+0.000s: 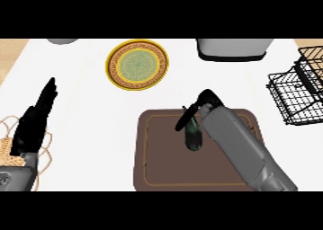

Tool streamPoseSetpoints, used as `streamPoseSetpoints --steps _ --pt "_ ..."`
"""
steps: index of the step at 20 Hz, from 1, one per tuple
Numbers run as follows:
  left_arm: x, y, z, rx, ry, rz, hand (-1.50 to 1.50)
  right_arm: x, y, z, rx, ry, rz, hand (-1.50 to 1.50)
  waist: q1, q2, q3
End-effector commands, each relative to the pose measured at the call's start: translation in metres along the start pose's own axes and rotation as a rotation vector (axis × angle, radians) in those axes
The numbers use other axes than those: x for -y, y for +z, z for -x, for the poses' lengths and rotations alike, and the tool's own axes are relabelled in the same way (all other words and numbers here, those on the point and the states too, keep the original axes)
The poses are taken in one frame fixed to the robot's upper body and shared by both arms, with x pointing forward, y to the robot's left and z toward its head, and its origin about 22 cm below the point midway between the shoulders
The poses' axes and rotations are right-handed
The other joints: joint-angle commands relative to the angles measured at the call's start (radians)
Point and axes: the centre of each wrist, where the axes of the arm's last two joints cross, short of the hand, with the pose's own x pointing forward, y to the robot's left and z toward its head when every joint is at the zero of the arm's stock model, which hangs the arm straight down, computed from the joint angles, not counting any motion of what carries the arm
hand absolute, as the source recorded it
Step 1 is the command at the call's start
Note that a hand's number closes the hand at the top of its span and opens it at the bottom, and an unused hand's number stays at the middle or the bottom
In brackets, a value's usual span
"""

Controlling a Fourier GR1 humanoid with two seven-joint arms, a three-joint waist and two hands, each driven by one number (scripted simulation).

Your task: Pick the eggplant from the tray and place it in the tiered basket

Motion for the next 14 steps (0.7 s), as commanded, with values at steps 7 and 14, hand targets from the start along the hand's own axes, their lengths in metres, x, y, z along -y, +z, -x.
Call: streamPoseSetpoints --steps 7,14 --pt "0.003 -0.005 -0.006 0.014 0.017 -0.016 0.00 -0.018 0.004 -0.004 -0.206 -0.015 -0.040 -1.50 0.002 0.003 0.000" --pt "-0.002 -0.008 0.000 0.008 -0.003 0.003 0.00 -0.033 -0.025 0.014 -0.225 -0.025 -0.079 -1.50 0.011 0.007 0.001"
